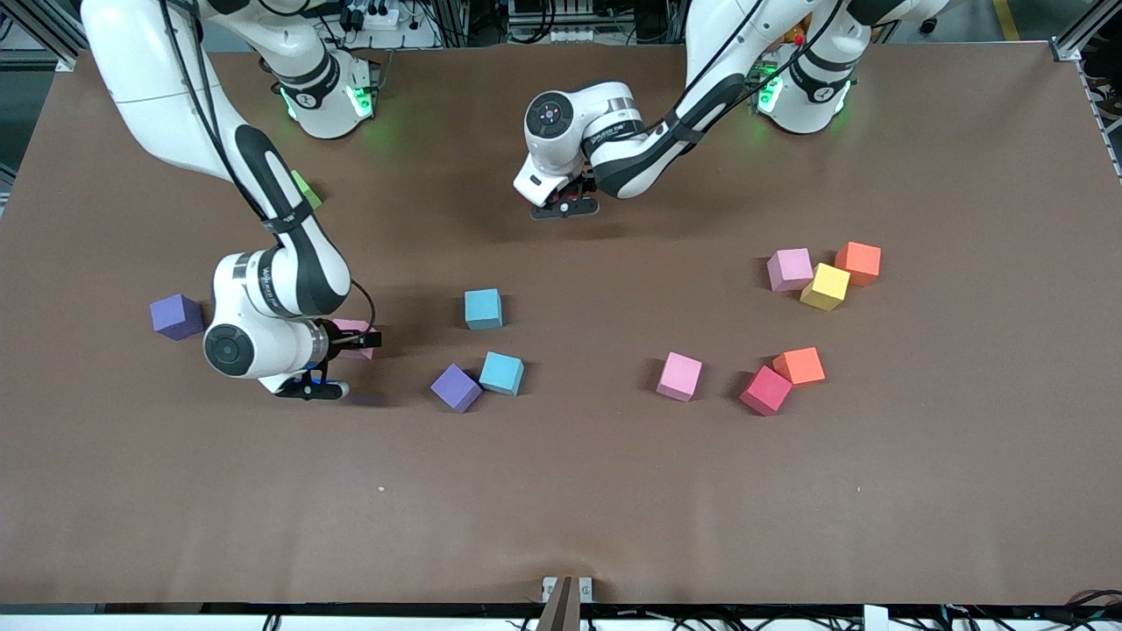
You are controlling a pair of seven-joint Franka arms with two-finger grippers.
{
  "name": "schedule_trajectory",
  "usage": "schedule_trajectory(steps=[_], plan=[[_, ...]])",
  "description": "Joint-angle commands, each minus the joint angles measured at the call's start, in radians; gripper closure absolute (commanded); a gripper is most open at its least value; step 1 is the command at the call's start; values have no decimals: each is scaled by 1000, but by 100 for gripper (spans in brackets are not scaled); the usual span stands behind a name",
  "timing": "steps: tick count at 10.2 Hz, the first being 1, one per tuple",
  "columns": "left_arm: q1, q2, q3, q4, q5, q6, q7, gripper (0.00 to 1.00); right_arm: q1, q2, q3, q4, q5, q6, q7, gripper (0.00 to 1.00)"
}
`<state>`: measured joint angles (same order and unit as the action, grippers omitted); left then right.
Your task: Form number 2 with 11 blocks
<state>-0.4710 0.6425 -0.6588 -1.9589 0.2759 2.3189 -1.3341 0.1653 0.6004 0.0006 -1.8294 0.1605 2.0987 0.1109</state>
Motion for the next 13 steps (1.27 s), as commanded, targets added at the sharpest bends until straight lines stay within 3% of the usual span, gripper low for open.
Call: schedule_trajectory(steps=[1, 4, 5, 6, 7, 9, 13], plan=[[-9, -1, 4, 32, 25, -22, -8, 0, -9, 3, 6, 4, 17, 3, 9, 0], [12, -119, 1, 52, 10, -137, -28, 0, -9, 3, 6, 2, 17, 0, 7, 0], [50, -165, -2, 51, 2, -177, -25, 0, -9, 3, 6, 2, 17, -2, 9, 16], [96, -190, -2, 52, -18, -188, -28, 0, -12, 1, 7, 2, 19, -8, 9, 82], [147, -196, -2, 57, -35, -188, -27, 0, -13, -2, 7, 4, 19, -12, 4, 95], [230, -179, 1, 98, -24, -188, 48, 0, -4, -25, 7, 12, 17, -63, -8, 95], [342, -103, 24, 187, -21, -188, 378, 0, 121, -192, 7, 10, 10, -204, -182, 95]])
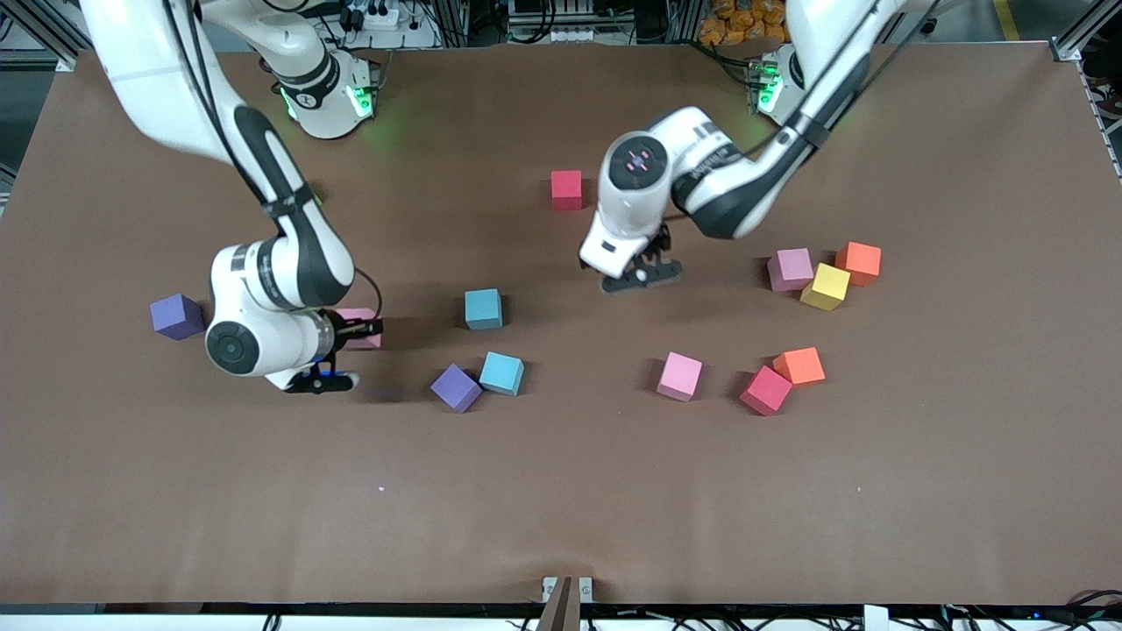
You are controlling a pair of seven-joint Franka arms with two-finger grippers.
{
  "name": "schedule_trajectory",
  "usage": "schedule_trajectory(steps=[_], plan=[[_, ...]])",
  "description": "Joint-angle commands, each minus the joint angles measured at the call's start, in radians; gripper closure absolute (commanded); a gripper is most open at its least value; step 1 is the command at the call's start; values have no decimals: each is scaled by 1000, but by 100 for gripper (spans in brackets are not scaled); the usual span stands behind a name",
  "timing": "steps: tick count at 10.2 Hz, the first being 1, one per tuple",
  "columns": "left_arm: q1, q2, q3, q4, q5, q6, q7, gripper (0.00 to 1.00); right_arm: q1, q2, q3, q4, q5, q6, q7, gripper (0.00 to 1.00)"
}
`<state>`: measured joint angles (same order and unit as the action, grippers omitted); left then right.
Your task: Form number 2 with 11 blocks
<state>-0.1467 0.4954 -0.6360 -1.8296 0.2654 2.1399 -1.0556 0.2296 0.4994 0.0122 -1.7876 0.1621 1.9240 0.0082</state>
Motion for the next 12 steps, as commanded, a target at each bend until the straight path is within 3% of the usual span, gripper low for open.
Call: schedule_trajectory(steps=[1, 3, 5, 7, 9, 12], plan=[[22, 61, 22, 84, -8, -9, 170, 0, 94, -120, -5, -30, 4, -52, -165, 95], [21, 87, 54, 133, 65, -8, 331, 0, 172, -165, -5, -36, -12, -60, -319, 93], [30, 152, 58, 199, 133, -8, 437, 0, 294, -194, -5, -39, -86, -72, -445, 93], [32, 172, 97, 214, 135, -6, 546, 0, 460, -200, -5, -39, -211, -85, -497, 93], [35, 180, 130, 216, 132, -2, 649, 0, 595, -214, 9, -76, -254, -88, -496, 93], [44, 201, 144, 233, 126, 6, 697, 0, 594, -275, 167, -257, -312, 82, -494, 93]])
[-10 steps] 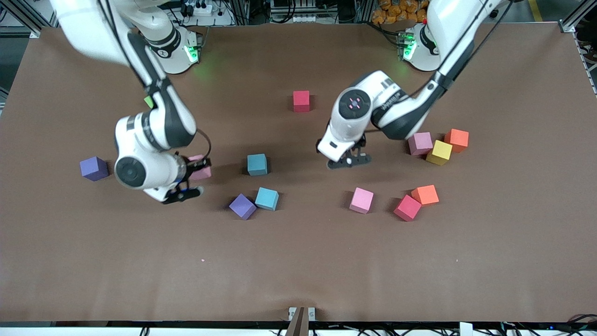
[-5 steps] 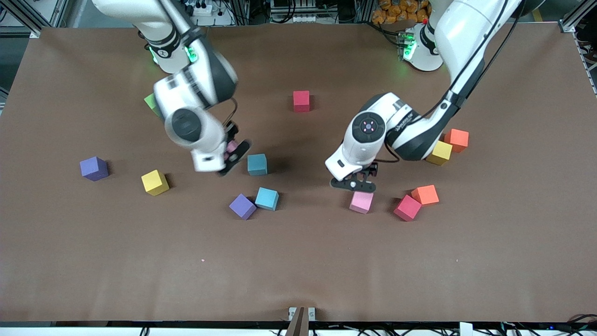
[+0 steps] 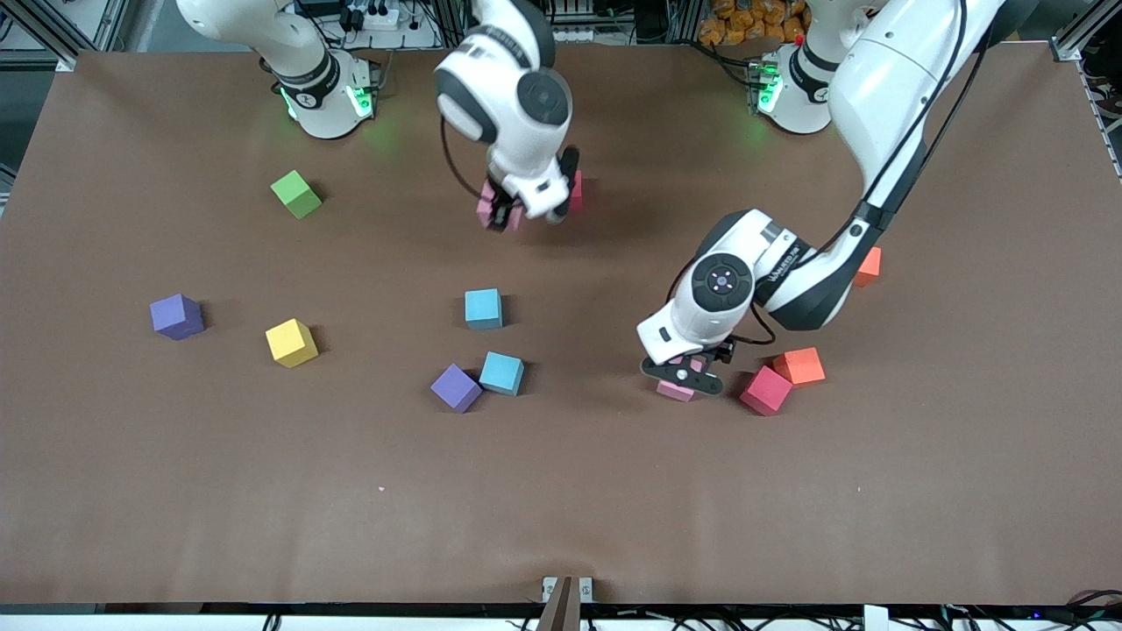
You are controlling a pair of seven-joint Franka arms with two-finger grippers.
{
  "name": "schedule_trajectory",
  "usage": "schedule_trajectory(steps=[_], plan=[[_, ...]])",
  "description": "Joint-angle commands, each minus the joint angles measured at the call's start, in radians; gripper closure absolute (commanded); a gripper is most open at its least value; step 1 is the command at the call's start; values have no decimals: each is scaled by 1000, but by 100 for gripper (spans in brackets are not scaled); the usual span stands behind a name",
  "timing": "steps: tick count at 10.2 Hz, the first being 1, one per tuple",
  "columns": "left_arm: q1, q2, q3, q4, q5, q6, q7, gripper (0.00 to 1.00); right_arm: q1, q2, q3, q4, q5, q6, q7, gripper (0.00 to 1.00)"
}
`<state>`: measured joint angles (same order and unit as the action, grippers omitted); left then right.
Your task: Form number 2 with 11 blocks
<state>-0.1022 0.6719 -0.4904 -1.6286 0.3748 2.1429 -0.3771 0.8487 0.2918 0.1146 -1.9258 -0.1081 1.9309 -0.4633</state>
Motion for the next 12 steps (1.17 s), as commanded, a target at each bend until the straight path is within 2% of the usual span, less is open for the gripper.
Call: schedule_trajectory(steps=[1, 4, 9, 11, 12], plan=[[1, 34, -2, 36, 13, 8, 18, 0, -25, -54, 85, -125, -50, 82, -25, 94], [3, 69, 15, 47, 16, 60, 61, 0, -23, -36, 102, -203, -50, 146, -21, 97], [6, 106, 29, 47, 10, 124, 56, 0, 7, 65, 103, -197, -50, 275, -14, 99], [9, 106, 29, 46, 16, 124, 53, 0, 23, 101, 103, -174, -50, 283, 4, 100], [7, 106, 29, 46, 13, 124, 47, 30, 30, 118, 102, -159, -51, 283, 17, 100]])
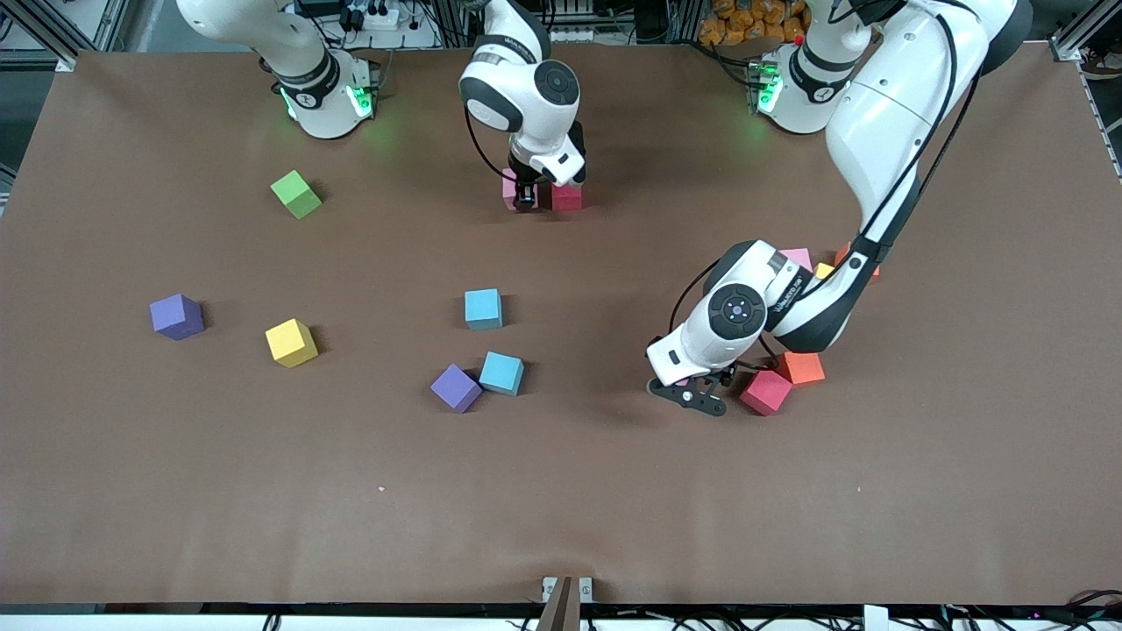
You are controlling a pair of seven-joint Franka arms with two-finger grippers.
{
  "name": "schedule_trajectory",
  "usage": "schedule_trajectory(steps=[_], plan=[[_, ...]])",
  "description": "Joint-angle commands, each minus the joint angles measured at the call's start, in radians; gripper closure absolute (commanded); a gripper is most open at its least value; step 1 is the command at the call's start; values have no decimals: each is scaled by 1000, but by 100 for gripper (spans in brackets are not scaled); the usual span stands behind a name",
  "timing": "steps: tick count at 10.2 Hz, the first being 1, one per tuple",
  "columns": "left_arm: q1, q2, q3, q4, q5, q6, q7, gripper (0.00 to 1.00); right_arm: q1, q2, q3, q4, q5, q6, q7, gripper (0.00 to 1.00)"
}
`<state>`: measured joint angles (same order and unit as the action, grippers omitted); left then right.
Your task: Form number 2 with 11 blocks
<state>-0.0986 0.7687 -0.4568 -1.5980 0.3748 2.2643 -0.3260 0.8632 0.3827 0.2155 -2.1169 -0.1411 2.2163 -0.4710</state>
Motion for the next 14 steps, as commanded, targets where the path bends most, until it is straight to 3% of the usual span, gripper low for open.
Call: schedule_trajectory(steps=[1, 5, 7, 8, 11, 12, 13, 14], plan=[[11, 4, -5, 12, 12, 3, -28, 54, 19, 36, 2, 38, -17, -3, 25, 100], [34, -23, -8, -9, 12, -11, -82, 58, 29, 80, 1, 75, -15, -4, 55, 100], [71, -145, -19, -119, 12, -38, -62, 62, 31, 93, 1, 87, -14, -4, 55, 100], [126, -196, -67, -188, 12, -37, -38, 63, 37, 100, 1, 95, -12, -4, 55, 100], [527, -229, -427, -340, 21, -31, 163, 63, 48, 116, 1, 104, -12, -4, 63, 100], [595, -232, -504, -383, 26, -32, 177, 63, 49, 119, 1, 104, -15, -4, 68, 84], [606, -255, -540, -417, 41, -34, 177, 63, 53, 119, 1, 107, -18, -4, 71, 14], [603, -271, -558, -448, 64, -34, 177, 63, 53, 117, -1, 109, -20, -4, 69, 0]])
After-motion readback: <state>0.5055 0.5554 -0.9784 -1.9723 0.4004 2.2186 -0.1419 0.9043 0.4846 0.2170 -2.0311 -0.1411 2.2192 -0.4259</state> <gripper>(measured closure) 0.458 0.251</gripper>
